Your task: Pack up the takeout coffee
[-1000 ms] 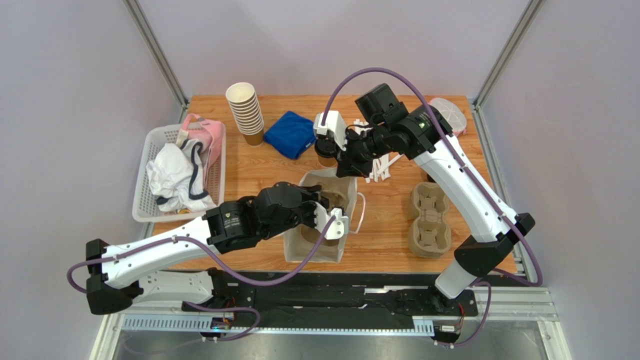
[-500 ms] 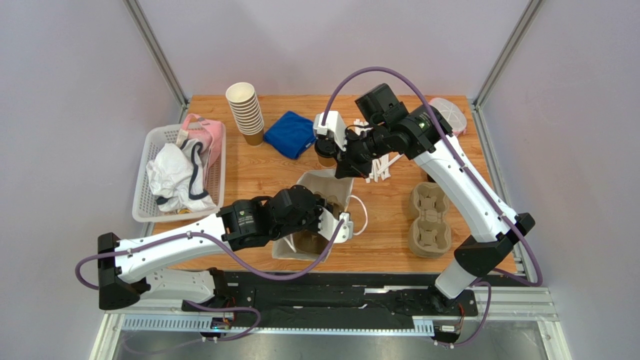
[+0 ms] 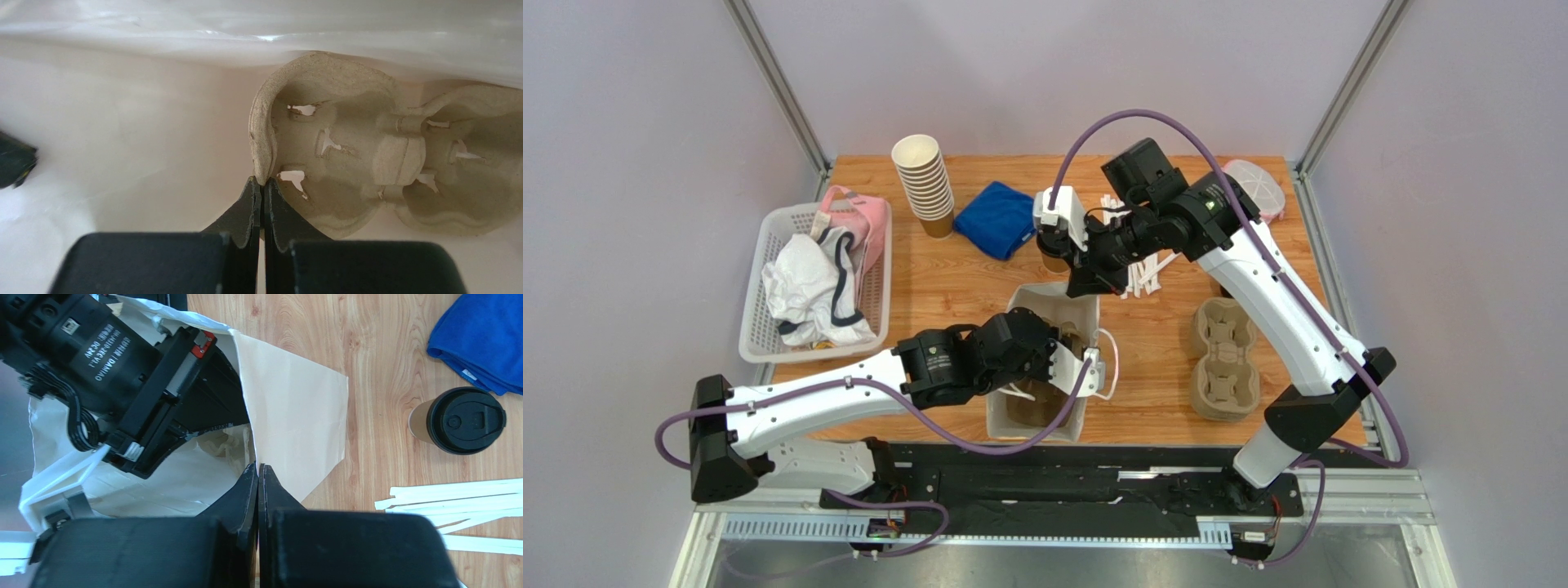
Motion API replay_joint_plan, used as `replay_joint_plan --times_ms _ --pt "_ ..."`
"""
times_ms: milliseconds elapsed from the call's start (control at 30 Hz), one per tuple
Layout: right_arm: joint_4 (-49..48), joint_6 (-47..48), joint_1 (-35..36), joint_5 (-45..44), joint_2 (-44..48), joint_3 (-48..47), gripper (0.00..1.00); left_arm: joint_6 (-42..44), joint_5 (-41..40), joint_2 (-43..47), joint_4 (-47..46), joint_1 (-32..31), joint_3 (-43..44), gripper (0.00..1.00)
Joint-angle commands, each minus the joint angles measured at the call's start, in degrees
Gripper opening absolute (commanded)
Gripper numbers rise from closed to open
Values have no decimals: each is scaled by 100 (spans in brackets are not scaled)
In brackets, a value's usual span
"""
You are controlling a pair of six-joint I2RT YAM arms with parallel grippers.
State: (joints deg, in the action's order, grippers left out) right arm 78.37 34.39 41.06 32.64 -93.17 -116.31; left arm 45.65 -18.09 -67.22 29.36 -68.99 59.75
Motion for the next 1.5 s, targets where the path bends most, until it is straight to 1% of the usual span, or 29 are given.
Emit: replay_joint_plan --times_ms 0,133,267,333,500,567,700,767,800,867,933,1100,1167,1200,1233,1267,1367,1467 --pt "1559 208 7 357 237 3 0 -188 59 -89 -1 -18 -103 0" --pt "1559 243 -1 357 255 38 0 -275 103 -151 104 -18 -51 0" --pt "1550 270 -1 313 273 126 0 -512 165 -239 587 -18 116 1" --pt "1541 270 7 287 281 188 0 -565 200 -248 815 -27 212 5" --pt "1489 243 7 234 299 232 0 -820 191 -257 1054 -18 248 5" --pt "1488 235 7 234 290 214 0 -821 174 -256 1019 -18 213 8" --pt "1488 243 7 225 325 249 0 -856 244 -248 1097 -18 274 20" --pt "1488 252 7 225 343 293 0 -865 270 -213 1141 -18 336 24" --pt "1488 252 7 225 343 302 0 -856 279 -195 1159 -18 406 29" --pt "1480 252 7 225 343 328 0 -917 323 -195 1264 -18 511 31" --pt "1480 252 7 234 334 328 0 -987 376 -177 1335 -18 634 36" --pt "1462 261 7 269 352 433 0 -1058 367 -204 1379 -18 898 39" --pt "1462 261 -1 286 334 434 0 -1049 385 -221 1405 -27 916 39" --pt "1471 261 7 286 325 417 0 -1040 385 -239 1414 -18 899 36" --pt "1462 261 7 295 325 382 0 -1040 394 -239 1397 -18 881 33" --pt "1471 261 7 304 308 364 0 -1006 420 -248 1397 -18 855 27" --pt "1471 261 7 322 308 328 0 -979 473 -274 1388 -18 775 20" --pt "1471 270 7 339 343 346 0 -944 482 -283 1361 -18 740 19"
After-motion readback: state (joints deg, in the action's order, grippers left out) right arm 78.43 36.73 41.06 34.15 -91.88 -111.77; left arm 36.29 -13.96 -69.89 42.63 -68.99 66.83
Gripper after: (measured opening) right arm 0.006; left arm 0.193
